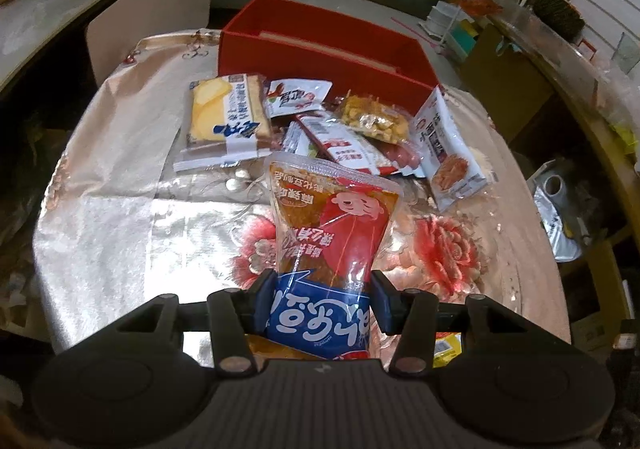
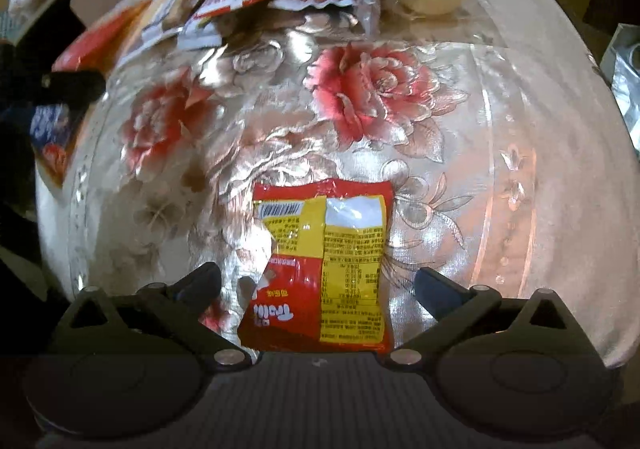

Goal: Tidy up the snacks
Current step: 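Lift the chip bag with the right tool while the left tool lifts the pouch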

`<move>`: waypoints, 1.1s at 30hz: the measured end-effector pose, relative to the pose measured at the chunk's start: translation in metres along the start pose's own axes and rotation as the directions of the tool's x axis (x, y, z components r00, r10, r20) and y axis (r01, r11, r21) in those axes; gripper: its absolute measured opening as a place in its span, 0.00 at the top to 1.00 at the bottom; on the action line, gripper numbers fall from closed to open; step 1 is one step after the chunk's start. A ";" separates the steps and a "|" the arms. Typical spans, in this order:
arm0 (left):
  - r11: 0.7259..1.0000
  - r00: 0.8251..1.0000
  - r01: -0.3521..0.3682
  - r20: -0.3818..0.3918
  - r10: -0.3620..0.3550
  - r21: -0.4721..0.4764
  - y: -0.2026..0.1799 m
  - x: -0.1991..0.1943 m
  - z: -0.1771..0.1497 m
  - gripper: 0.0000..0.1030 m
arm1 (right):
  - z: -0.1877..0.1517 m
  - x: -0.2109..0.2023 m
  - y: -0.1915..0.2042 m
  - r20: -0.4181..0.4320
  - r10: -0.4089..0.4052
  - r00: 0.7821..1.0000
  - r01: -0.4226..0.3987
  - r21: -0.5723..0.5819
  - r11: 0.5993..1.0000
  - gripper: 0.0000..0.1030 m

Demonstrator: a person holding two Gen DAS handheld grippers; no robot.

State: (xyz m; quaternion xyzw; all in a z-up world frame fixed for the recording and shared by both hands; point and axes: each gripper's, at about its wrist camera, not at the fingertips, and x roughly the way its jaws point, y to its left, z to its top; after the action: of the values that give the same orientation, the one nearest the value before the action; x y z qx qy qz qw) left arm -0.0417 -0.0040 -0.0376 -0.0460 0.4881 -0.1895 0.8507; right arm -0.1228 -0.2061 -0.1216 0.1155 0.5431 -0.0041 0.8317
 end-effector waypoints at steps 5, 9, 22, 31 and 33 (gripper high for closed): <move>1.000 1.000 -0.021 0.003 0.021 0.009 -0.004 -0.007 -0.003 0.58 | -0.007 0.004 0.019 -0.004 -0.124 0.992 0.122 -0.153 0.981 0.14; 1.000 1.000 -0.003 0.021 0.002 0.028 -0.015 -0.025 -0.001 0.58 | -0.002 -0.005 0.018 -0.006 -0.112 0.994 0.110 -0.162 0.981 0.33; 0.998 0.997 0.050 0.057 -0.047 -0.047 -0.013 -0.018 0.021 0.58 | 0.041 -0.056 -0.003 0.131 -0.011 0.991 0.020 -0.070 0.997 0.38; 0.997 0.999 0.040 0.024 -0.039 -0.063 -0.021 0.005 0.039 0.58 | 0.103 -0.015 -0.017 0.148 0.025 0.989 -0.023 -0.011 1.000 0.46; 0.997 0.999 0.047 0.015 -0.046 -0.066 -0.022 0.009 0.041 0.58 | 0.118 -0.005 -0.020 0.138 0.066 0.988 -0.069 0.020 0.997 0.46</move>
State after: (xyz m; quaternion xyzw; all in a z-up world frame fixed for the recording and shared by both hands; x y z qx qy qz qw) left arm -0.0094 -0.0316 -0.0180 -0.0869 0.4873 -0.1928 0.8472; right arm -0.0207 -0.2496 -0.0758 0.1435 0.4804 0.0096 0.8652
